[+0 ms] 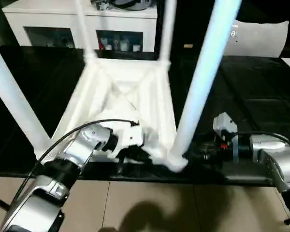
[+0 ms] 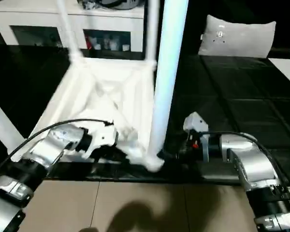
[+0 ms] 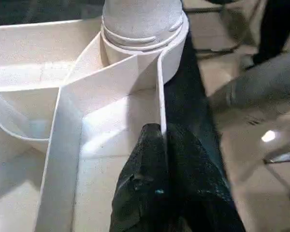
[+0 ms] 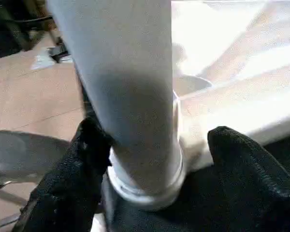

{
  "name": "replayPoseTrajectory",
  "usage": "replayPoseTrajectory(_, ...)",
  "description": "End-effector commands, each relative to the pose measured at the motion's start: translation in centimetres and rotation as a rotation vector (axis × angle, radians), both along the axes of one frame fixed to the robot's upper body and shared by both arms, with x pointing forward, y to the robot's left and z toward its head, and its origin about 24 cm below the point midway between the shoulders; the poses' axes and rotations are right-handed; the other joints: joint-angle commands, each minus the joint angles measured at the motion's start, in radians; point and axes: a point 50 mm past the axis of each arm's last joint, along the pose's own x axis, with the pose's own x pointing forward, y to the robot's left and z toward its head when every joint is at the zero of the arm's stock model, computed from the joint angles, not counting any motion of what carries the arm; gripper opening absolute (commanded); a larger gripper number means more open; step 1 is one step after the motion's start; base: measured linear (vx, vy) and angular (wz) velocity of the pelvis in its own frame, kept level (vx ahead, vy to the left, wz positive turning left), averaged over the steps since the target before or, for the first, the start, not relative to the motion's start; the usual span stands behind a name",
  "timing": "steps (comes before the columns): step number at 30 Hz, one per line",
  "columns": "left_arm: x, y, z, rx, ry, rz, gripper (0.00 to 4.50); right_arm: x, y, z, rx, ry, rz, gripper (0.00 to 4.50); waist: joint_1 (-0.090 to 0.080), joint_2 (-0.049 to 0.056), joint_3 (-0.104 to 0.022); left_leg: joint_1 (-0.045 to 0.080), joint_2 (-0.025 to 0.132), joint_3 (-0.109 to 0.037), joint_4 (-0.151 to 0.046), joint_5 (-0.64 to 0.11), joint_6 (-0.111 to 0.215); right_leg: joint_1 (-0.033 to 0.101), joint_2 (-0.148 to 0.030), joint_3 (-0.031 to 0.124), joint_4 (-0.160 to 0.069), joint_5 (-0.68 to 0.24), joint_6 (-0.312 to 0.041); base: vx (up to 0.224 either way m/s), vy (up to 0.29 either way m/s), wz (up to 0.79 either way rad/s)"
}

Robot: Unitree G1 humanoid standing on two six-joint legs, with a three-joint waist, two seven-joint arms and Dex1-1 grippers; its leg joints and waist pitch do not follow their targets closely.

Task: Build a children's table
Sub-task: Rotate leg to tighten

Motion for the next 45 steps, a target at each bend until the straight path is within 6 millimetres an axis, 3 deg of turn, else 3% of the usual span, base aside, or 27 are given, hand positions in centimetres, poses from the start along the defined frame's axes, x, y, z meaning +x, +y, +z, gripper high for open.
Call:
replayPoseTrajectory(1, -0.6, -1.0, 0.2, 0.012, -0.005, -0.1, 0.0, -0.1, 0.2, 0.2, 0.009, -0.005, 0.024, 3.17, -0.005, -0.015, -0.072, -0.002, 0.029, 0.004, -0.067, -0.141, 0.069, 0.068, -0.056, 0.06, -0.063, -0.402, -0.096, 0.0, 0.0, 0.0)
replayPoseTrajectory(7, -0.7, -1.0, 0.3, 0.017, -0.006, -0.114, 0.0, -0.3, 0.7, -0.2, 0.046, 0.021, 0.05, 2.7, -0.009, -0.015, -0.072, -0.002, 0.022, 0.002, -0.066, -0.155, 0.055, 0.067, -0.054, 0.055, -0.075, -0.476, -0.05, 0.0, 0.0, 0.0)
replayPoseTrajectory(12, -0.7, -1.0, 0.2, 0.023, -0.002, -0.103, 0.0, -0.7, 1.3, -0.4, 0.089, 0.056, 0.068, 2.25, -0.009, -0.015, -0.075, -0.005, 0.026, 0.001, -0.067, -0.133, 0.061, 0.068, -0.051, 0.058, -0.067, -0.422, -0.066, 0.0, 0.0, 0.0)
replayPoseTrajectory(13, -0.6, -1.0, 0.1, 0.023, 0.001, -0.085, 0.0, -0.8, 1.5, -0.3, 0.11, 0.063, 0.065, 2.14, -0.007, -0.01, -0.075, -0.005, 0.027, 0.0, -0.067, -0.13, 0.061, 0.068, -0.053, 0.059, -0.064, -0.412, -0.074, 0.0, 0.0, 0.0)
replayPoseTrajectory(17, -0.2, -1.1, 0.0, 0.013, 0.001, -0.023, 0.0, -0.9, 1.8, -0.3, 0.139, 0.059, 0.02, 1.99, -0.009, -0.013, -0.073, -0.005, 0.024, 0.002, -0.068, -0.14, 0.053, 0.069, -0.053, 0.058, -0.068, -0.425, -0.069, 0.0, 0.0, 0.0)
replayPoseTrajectory(19, 0.1, -1.3, 0.0, 0.004, 0.005, 0.03, 0.0, -0.7, 2.0, -0.4, 0.146, 0.056, -0.04, 1.97, -0.009, -0.006, -0.069, 0.001, 0.02, 0.002, -0.067, -0.168, 0.045, 0.064, -0.054, 0.054, -0.079, -0.485, -0.053, 0.0, 0.0, 0.0)
replayPoseTrajectory(22, 1.1, -2.1, 0.2, -0.035, 0.005, 0.175, 0.0, 0.5, 2.9, -1.1, 0.111, 0.035, -0.241, 1.95, -0.022, -0.013, -0.063, 0.002, 0.008, 0.002, -0.063, -0.204, 0.022, 0.062, -0.049, 0.039, -0.099, -0.594, 0.004, 0.0, 0.0, 0.0)
replayPoseTrajectory(24, 1.3, -2.5, 0.3, -0.054, 0.009, 0.219, 0.0, 1.0, 3.1, -1.3, 0.103, 0.04, -0.32, 1.94, -0.028, -0.007, -0.06, 0.007, 0.005, 0.002, -0.059, -0.22, 0.011, 0.054, -0.046, 0.031, -0.109, -0.632, 0.025, -0.03, 0.007, -0.04)
replayPoseTrajectory(25, 1.9, -3.4, 0.7, -0.093, 0.015, 0.311, 0.0, 2.3, 3.6, -1.6, 0.087, 0.059, -0.494, 1.93, -0.049, -0.008, -0.058, 0.006, -0.003, -0.002, -0.048, -0.265, 0.005, 0.058, -0.042, 0.001, -0.131, -0.701, 0.084, 0.0, 0.0, 0.0)
replayPoseTrajectory(26, 2.2, -3.9, 0.9, -0.11, 0.018, 0.354, 0.0, 2.9, 3.9, -1.7, 0.076, 0.071, -0.574, 1.93, -0.068, 0.003, -0.059, 0.013, 0.005, -0.007, -0.048, -0.294, 0.01, 0.062, -0.044, -0.017, -0.146, -0.687, 0.087, 0.0, 0.0, 0.0)
replayPoseTrajectory(27, 2.5, -4.4, 1.0, -0.122, 0.015, 0.403, 0.0, 3.5, 4.0, -1.9, 0.053, 0.074, -0.655, 1.93, -0.081, 0.01, -0.059, 0.012, 0.015, -0.015, -0.052, -0.322, 0.008, 0.071, -0.042, -0.03, -0.148, -0.669, 0.087, 0.0, 0.0, 0.0)
replayPoseTrajectory(28, 2.5, -4.4, 1.0, -0.122, 0.015, 0.403, 0.0, 3.5, 4.0, -1.9, 0.053, 0.074, -0.656, 1.93, -0.1, 0.026, -0.062, -0.005, 0.055, -0.04, -0.078, -0.404, 0.013, 0.106, -0.042, -0.031, -0.12, -0.592, 0.083, 0.0, 0.0, 0.0)
replayPoseTrajectory(29, 2.7, -4.6, 1.1, -0.126, 0.011, 0.429, 0.0, 3.7, 4.1, -2.0, 0.04, 0.074, -0.692, 1.93, -0.1, 0.042, -0.067, -0.023, 0.118, -0.074, -0.127, -0.498, 0.021, 0.136, -0.05, 0.023, -0.013, -0.387, 0.042, -0.07, 0.0, -0.16)
replayPoseTrajectory(30, 3.0, -4.9, 1.2, -0.14, 0.006, 0.471, 0.0, 4.0, 4.2, -2.1, 0.027, 0.083, -0.73, 1.93, -0.106, 0.038, -0.056, -0.014, 0.128, -0.075, -0.144, -0.547, 0.017, 0.118, -0.051, 0.048, 0.009, -0.297, 0.006, -0.051, -0.008, -0.07)
replayPoseTrajectory(31, 3.4, -5.6, 1.5, -0.174, -0.001, 0.552, 0.0, 4.5, 4.7, -2.0, 0.018, 0.061, -0.774, 1.93, -0.116, 0.014, -0.042, 0.024, 0.067, -0.037, -0.117, -0.612, -0.015, 0.074, -0.048, 0.048, -0.06, -0.382, -0.034, 0.0, 0.0, 0.0)
replayPoseTrajectory(32, 3.6, -6.0, 1.6, -0.195, 0.0, 0.586, 0.0, 4.8, 5.1, -1.7, 0.044, 0.033, -0.802, 1.93, -0.118, -0.028, -0.039, 0.073, -0.037, 0.004, -0.014, -0.44, -0.009, 0.015, -0.051, -0.012, -0.163, -0.761, 0.056, 0.0, 0.0, 0.0)
replayPoseTrajectory(33, 3.7, -6.2, 1.7, -0.205, 0.003, 0.605, 0.0, 5.0, 5.3, -1.5, 0.062, 0.014, -0.82, 2.47, -0.118, -0.026, -0.04, 0.082, -0.051, 0.01, 0.013, -0.373, 0.01, 0.01, -0.063, -0.036, -0.183, -0.854, 0.088, 0.077, -0.007, -0.12)
replayPoseTrajectory(34, 3.8, -6.5, 1.8, -0.215, -0.007, 0.628, 0.0, 5.1, 5.7, -1.5, 0.068, -0.018, -0.831, 2.61, -0.124, -0.001, -0.067, -0.018, -0.011, -0.017, -0.022, -0.282, 0.039, 0.1, -0.065, -0.056, -0.156, -0.764, 0.173, 0.052, -0.005, -0.18)
replayPoseTrajectory(35, 3.8, -6.5, 1.8, -0.214, -0.014, 0.633, 0.0, 5.1, 5.8, -1.6, 0.06, -0.025, -0.83, 2.61, -0.124, 0.015, -0.07, -0.021, 0.013, -0.032, -0.036, -0.283, 0.034, 0.108, -0.069, -0.048, -0.146, -0.693, 0.158, 0.081, 0.027, -0.28)
replayPoseTrajectory(36, 3.8, -6.5, 1.8, -0.214, -0.014, 0.633, 0.0, 5.1, 5.8, -1.6, 0.06, -0.025, -0.83, 2.67, -0.128, 0.021, -0.076, -0.03, 0.038, -0.047, -0.052, -0.282, 0.031, 0.118, -0.074, -0.032, -0.122, -0.596, 0.131, 0.052, 0.007, -0.07)
replayPoseTrajectory(37, 3.8, -6.5, 1.8, -0.206, -0.023, 0.639, 0.0, 5.1, 5.9, -1.7, 0.057, -0.028, -0.839, 2.78, -0.126, 0.023, -0.077, -0.033, 0.061, -0.059, -0.072, -0.282, 0.037, 0.112, -0.071, -0.001, -0.086, -0.417, 0.071, 0.052, 0.007, -0.07)
replayPoseTrajectory(38, 3.8, -6.6, 1.8, -0.199, -0.028, 0.639, 0.0, 5.1, 6.0, -1.7, 0.063, -0.028, -0.844, 2.9, -0.124, 0.013, -0.073, -0.021, 0.047, -0.047, -0.07, -0.28, 0.032, 0.097, -0.07, 0.001, -0.099, -0.402, 0.045, 0.053, -0.003, 0.08)
replayPoseTrajectory(39, 3.8, -6.5, 1.7, -0.19, -0.038, 0.63, 0.0, 5.0, 6.0, -1.6, 0.069, -0.031, -0.842, 2.98, -0.12, 0.005, -0.064, -0.001, 0.008, -0.025, -0.055, -0.259, 0.02, 0.076, -0.067, -0.005, -0.117, -0.456, 0.0, 0.0, 0.0, 0.0)
replayPoseTrajectory(40, 3.7, -6.5, 1.7, -0.183, -0.045, 0.616, 0.0, 4.9, 6.0, -1.6, 0.075, -0.038, -0.832, 3.01, -0.117, 0.002, -0.066, -0.008, -0.001, -0.02, -0.053, -0.226, 0.033, 0.083, -0.065, -0.007, -0.117, -0.501, -0.006, 0.0, 0.0, 0.0)
replayPoseTrajectory(41, 3.6, -6.2, 1.6, -0.175, -0.059, 0.598, 0.0, 4.8, 5.8, -1.3, 0.088, -0.055, -0.804, 3.07, -0.113, 0.004, -0.072, -0.014, 0.002, -0.02, -0.056, -0.187, 0.05, 0.087, -0.062, -0.003, -0.11, -0.478, -0.005, 0.0, 0.0, 0.0)
replayPoseTrajectory(43, 3.6, -6.0, 1.5, -0.171, -0.075, 0.582, 0.0, 4.6, 5.4, -1.1, 0.094, -0.08, -0.78, 3.32, -0.105, 0.006, -0.075, -0.012, 0.01, -0.02, -0.06, -0.144, 0.065, 0.084, -0.06, 0.004, -0.102, -0.416, -0.02, 0.0, 0.0, 0.0)
replayPoseTrajectory(45, 3.5, -5.7, 1.4, -0.161, -0.091, 0.556, 0.0, 4.4, 4.9, -1.0, 0.096, -0.096, -0.744, 3.42, -0.099, 0.007, -0.079, -0.013, 0.016, -0.02, -0.062, -0.107, 0.079, 0.085, -0.058, 0.014, -0.086, -0.345, -0.052, 0.0, 0.0, 0.0)
